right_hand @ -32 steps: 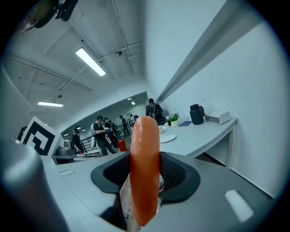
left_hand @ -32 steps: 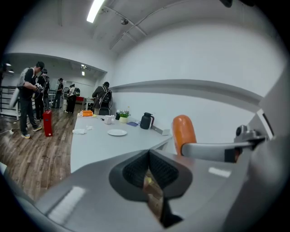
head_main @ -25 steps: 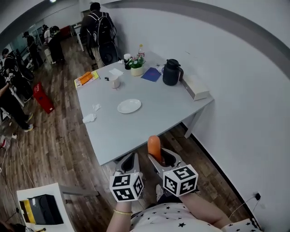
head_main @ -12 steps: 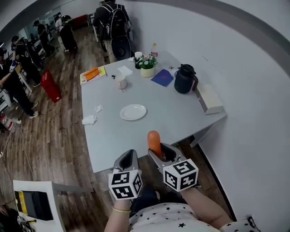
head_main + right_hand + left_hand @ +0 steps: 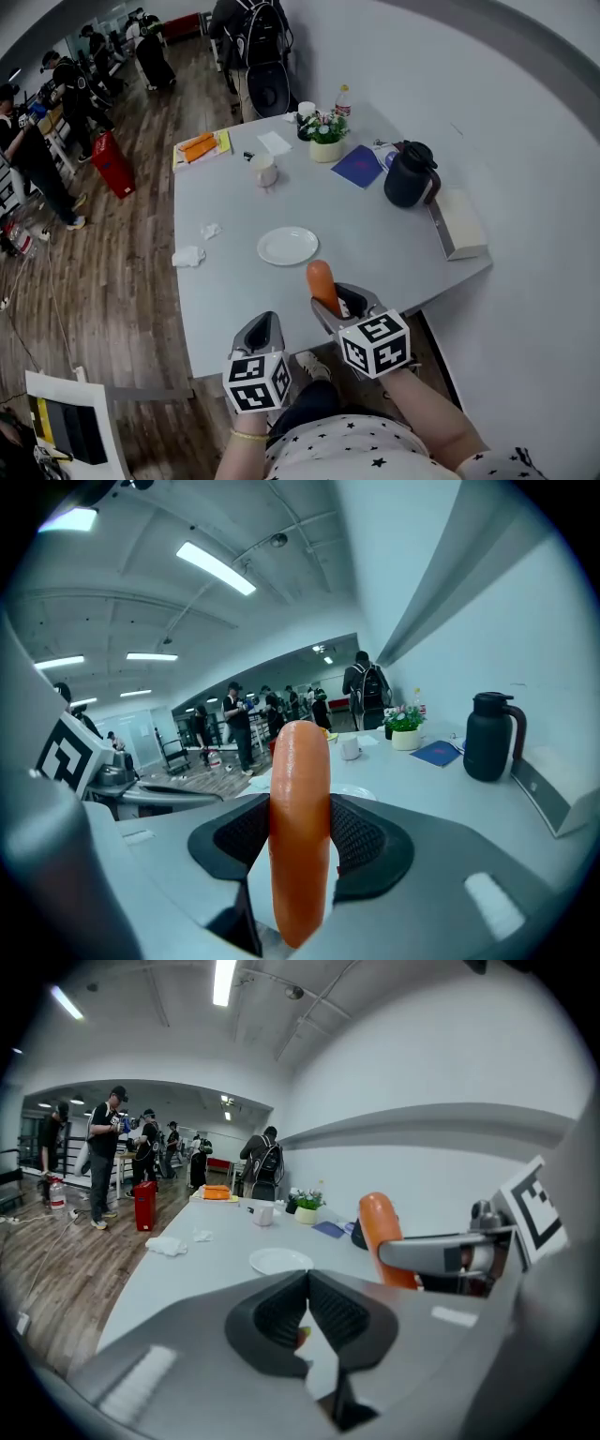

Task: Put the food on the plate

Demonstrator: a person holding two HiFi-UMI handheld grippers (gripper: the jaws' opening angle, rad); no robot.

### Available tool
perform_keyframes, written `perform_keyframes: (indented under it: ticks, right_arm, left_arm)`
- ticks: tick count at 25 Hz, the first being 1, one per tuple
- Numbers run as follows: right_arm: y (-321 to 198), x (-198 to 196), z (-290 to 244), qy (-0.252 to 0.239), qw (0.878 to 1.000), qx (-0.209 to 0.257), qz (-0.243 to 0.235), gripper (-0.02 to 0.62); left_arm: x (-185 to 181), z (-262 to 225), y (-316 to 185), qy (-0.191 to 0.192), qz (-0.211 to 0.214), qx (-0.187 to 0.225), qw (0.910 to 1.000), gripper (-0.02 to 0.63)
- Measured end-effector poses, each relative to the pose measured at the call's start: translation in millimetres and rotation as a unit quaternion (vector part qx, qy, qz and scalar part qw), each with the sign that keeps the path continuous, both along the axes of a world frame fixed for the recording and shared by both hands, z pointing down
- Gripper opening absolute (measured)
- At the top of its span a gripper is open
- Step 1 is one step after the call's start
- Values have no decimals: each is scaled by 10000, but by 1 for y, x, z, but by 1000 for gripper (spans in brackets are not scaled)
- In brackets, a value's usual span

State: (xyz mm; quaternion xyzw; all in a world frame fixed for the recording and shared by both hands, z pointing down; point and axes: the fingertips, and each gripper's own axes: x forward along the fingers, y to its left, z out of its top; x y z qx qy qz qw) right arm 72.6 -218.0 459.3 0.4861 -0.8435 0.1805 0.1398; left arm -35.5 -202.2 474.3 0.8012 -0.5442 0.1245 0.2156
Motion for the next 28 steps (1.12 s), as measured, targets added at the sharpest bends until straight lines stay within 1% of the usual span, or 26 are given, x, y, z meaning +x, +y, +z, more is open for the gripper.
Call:
perform_keyframes:
  ticks: [2, 4, 6, 9, 11, 12, 14, 16, 18, 19, 20, 25, 26, 28]
  right_arm:
    - [-24, -3, 7, 347, 9990, -40, -271, 199]
    - [-53, -6, 15, 829, 9948, -68, -595, 199]
    - [-82, -12, 22, 1346, 9862, -79, -962, 199]
    - [-123, -22, 38, 2072, 9662, -127, -1528, 199]
    - [-145, -31, 52, 2561, 9464, -144, -1964, 199]
    - [-153, -36, 60, 2808, 9339, -166, -2208, 199]
    - [-164, -47, 79, 3268, 9044, -242, -2733, 199]
    - [-173, -55, 98, 3682, 8716, -331, -3221, 199]
    - [-183, -60, 114, 4050, 8405, -372, -3580, 199]
    - [-187, -62, 120, 4194, 8279, -386, -3703, 199]
    - [-191, -64, 127, 4299, 8180, -414, -3799, 199]
    - [-202, -67, 152, 4629, 7808, -614, -4151, 199]
    - [-204, -65, 156, 4698, 7742, -645, -4193, 199]
    - [-207, -62, 162, 4787, 7656, -705, -4239, 199]
  left_arm:
    - [-2, 6, -21, 7, -46, -46, 10000, 8]
    - [-4, 11, -42, -20, -78, -96, 9999, 8]
    - [-7, 16, -60, -37, -134, -152, 9998, 8]
    - [-8, 21, -83, -14, -197, -224, 9996, 8]
    - [-10, 25, -95, -40, -222, -248, 9994, 8]
    - [-11, 28, -99, -68, -244, -276, 9993, 8]
    - [-16, 33, -107, -110, -309, -373, 9988, 8]
    - [-19, 38, -114, -116, -372, -468, 9981, 8]
    - [-22, 41, -123, -129, -405, -513, 9978, 8]
    - [-23, 43, -127, -138, -420, -534, 9976, 8]
    - [-24, 45, -130, -139, -438, -564, 9973, 8]
    - [-30, 51, -144, -104, -572, -663, 9961, 8]
    - [-32, 51, -146, -76, -610, -671, 9958, 8]
    - [-35, 53, -149, -24, -675, -702, 9952, 8]
